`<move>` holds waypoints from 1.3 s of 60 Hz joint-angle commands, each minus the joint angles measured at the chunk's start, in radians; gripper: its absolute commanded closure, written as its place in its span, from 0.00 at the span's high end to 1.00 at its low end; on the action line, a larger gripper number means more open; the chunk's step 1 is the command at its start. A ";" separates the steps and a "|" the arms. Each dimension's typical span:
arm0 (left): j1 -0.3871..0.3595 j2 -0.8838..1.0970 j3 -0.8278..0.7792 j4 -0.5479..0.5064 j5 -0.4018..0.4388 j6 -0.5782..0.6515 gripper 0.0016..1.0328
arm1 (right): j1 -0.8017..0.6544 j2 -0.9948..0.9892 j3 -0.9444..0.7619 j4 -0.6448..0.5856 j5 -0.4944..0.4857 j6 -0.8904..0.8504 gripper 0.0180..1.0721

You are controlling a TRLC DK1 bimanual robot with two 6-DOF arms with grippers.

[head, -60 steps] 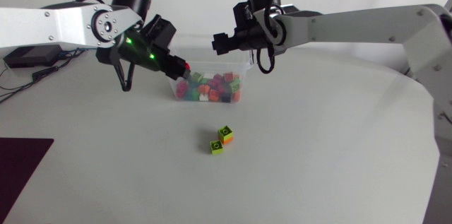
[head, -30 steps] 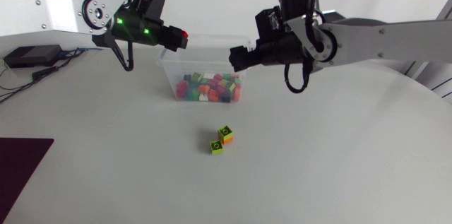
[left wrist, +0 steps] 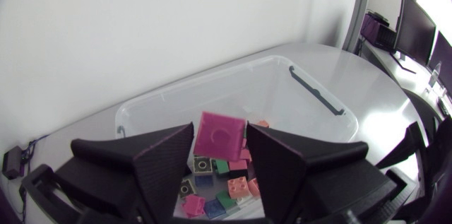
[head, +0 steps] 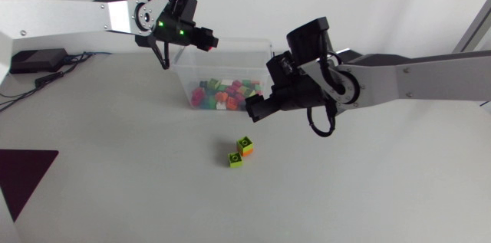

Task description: Place the duplo bricks in the container

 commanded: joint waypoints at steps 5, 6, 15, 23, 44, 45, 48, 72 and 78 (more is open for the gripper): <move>0.015 0.017 0.008 -0.016 0.003 -0.006 0.96 | 0.026 0.067 0.015 -0.078 0.005 -0.018 0.94; 0.016 0.007 -0.001 -0.017 0.003 -0.006 0.96 | 0.027 0.072 0.019 -0.084 0.005 -0.018 0.94; 0.021 -0.122 -0.125 -0.054 0.003 0.062 0.96 | 0.049 0.138 0.079 -0.158 0.011 -0.021 0.94; 0.029 -0.250 -0.234 -0.145 0.005 0.178 0.96 | 0.082 0.193 0.137 -0.209 0.022 -0.026 0.94; 0.070 -0.412 -0.423 -0.329 0.020 0.384 0.95 | 0.133 0.282 0.214 -0.321 0.076 -0.029 0.94; 0.075 -0.417 -0.434 -0.332 0.023 0.395 0.95 | 0.133 0.285 0.216 -0.322 0.077 -0.031 0.93; 0.079 -0.427 -0.454 -0.340 0.029 0.413 0.95 | 0.133 0.293 0.220 -0.324 0.086 -0.031 0.93; 0.061 -0.460 -0.559 -0.363 0.037 0.482 0.95 | 0.107 0.368 0.303 -0.370 0.122 -0.031 0.91; 0.056 -0.463 -0.566 -0.379 0.037 0.496 0.95 | 0.104 0.379 0.315 -0.382 0.122 -0.031 0.91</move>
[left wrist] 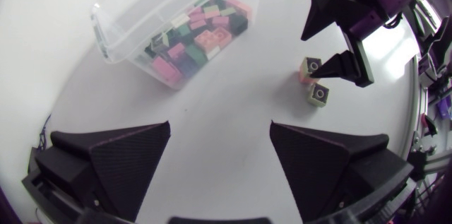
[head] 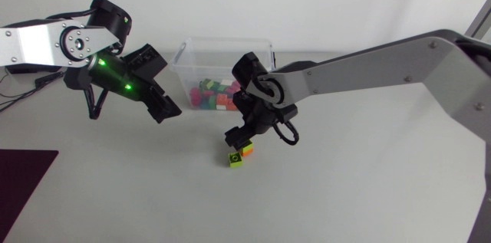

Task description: Place the duplo bricks in the container

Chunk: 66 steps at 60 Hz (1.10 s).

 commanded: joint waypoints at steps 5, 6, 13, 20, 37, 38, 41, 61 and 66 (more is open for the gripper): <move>-0.019 -0.028 -0.035 -0.023 0.014 0.045 0.95 | -0.006 0.043 0.027 -0.033 0.011 -0.004 0.89; -0.021 -0.029 -0.038 -0.024 0.014 0.048 0.95 | -0.006 0.043 0.027 -0.033 0.011 -0.005 0.88; -0.051 -0.029 -0.060 -0.040 0.014 0.073 0.95 | -0.005 0.059 0.036 -0.045 0.011 -0.005 0.86; -0.105 -0.031 -0.106 -0.043 0.014 0.116 0.95 | -0.003 0.079 0.043 -0.050 0.009 -0.005 0.80; -0.188 -0.016 -0.169 -0.020 0.017 0.182 0.95 | -0.005 0.113 0.057 -0.050 0.006 -0.007 0.51; -0.190 -0.013 -0.169 -0.018 0.021 0.182 0.95 | -0.005 0.116 0.060 -0.050 0.006 -0.007 0.49; -0.196 0.009 -0.167 -0.012 0.046 0.185 0.95 | -0.003 0.121 0.066 -0.053 0.003 -0.007 0.44; -0.269 0.168 -0.097 0.014 0.106 0.190 0.95 | -0.045 0.049 0.017 -0.045 -0.014 -0.005 0.32; -0.280 0.214 -0.055 0.014 0.121 0.190 0.95 | -0.068 0.010 -0.009 -0.039 -0.026 -0.005 0.31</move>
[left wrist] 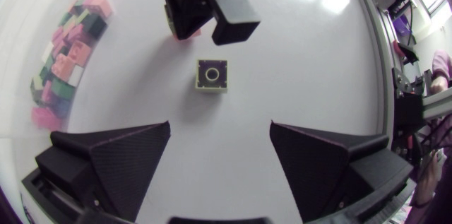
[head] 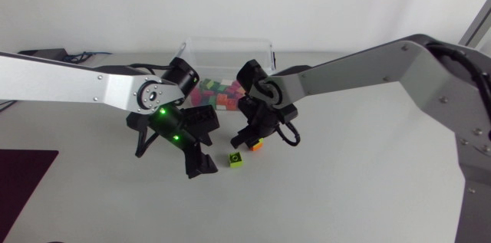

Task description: Place the duplo bricks in the container

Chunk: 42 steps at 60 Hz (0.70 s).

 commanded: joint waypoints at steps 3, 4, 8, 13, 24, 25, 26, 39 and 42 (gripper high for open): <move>-0.019 0.071 0.075 0.001 0.024 0.027 0.95 | -0.036 -0.075 -0.049 0.003 -0.011 -0.004 0.30; -0.022 0.079 0.080 0.001 0.024 0.027 0.95 | -0.038 -0.081 -0.055 0.004 -0.011 -0.004 0.30; -0.031 0.103 0.101 0.001 0.026 0.027 0.95 | -0.051 -0.107 -0.070 0.004 -0.019 -0.004 0.30; -0.046 0.126 0.124 0.000 0.026 0.024 0.95 | -0.070 -0.139 -0.086 0.006 -0.024 -0.004 0.30; -0.077 0.188 0.187 -0.017 0.024 0.018 0.95 | -0.122 -0.225 -0.098 0.003 -0.044 -0.002 0.30; -0.080 0.198 0.196 -0.019 0.026 0.016 0.95 | -0.128 -0.237 -0.099 0.003 -0.047 -0.001 0.30; -0.082 0.206 0.199 -0.019 0.024 0.016 0.95 | -0.133 -0.247 -0.099 0.003 -0.048 0.001 0.30; -0.085 0.275 0.244 -0.027 0.010 0.021 0.93 | -0.167 -0.354 -0.099 -0.003 -0.070 0.012 0.30; -0.085 0.291 0.253 -0.027 -0.002 0.021 0.90 | -0.176 -0.380 -0.098 -0.003 -0.077 0.019 0.30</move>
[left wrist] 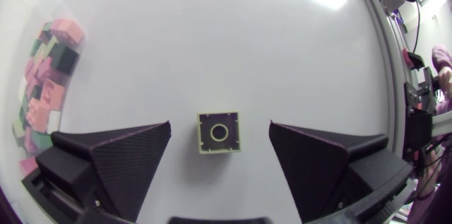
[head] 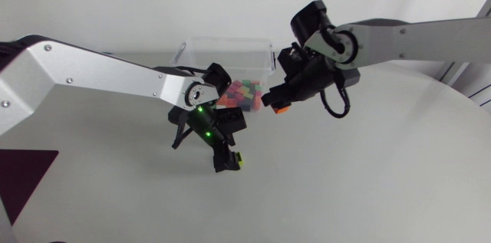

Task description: Place the duplo bricks in the container

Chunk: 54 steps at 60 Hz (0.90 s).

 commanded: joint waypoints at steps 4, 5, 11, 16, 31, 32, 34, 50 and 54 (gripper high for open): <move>-0.004 0.062 0.045 -0.014 -0.025 0.020 0.89 | -0.025 -0.072 -0.014 -0.004 -0.022 0.023 0.30; -0.004 0.066 0.048 -0.014 -0.030 0.020 0.88 | -0.026 -0.078 -0.013 -0.005 -0.025 0.026 0.30; -0.007 0.096 0.065 -0.014 -0.046 0.017 0.83 | -0.031 -0.107 -0.011 -0.005 -0.029 0.027 0.30; -0.015 0.114 0.077 -0.014 -0.054 0.007 0.70 | -0.029 -0.129 -0.008 -0.004 -0.029 0.033 0.30; -0.024 0.129 0.085 -0.014 -0.056 -0.012 0.40 | -0.022 -0.158 -0.007 0.071 -0.031 0.053 0.30; -0.026 0.129 0.080 -0.014 -0.057 -0.011 0.40 | -0.022 -0.158 -0.007 0.081 -0.031 0.056 0.30; -0.027 0.125 0.074 -0.016 -0.059 -0.011 0.38 | -0.020 -0.158 -0.007 0.102 -0.031 0.061 0.30; -0.012 0.043 0.040 -0.085 -0.069 -0.009 0.35 | -0.005 -0.112 0.009 0.239 -0.052 0.096 0.30; 0.005 -0.001 0.025 -0.085 -0.069 -0.011 0.35 | -0.002 -0.086 0.021 0.260 -0.055 0.104 0.30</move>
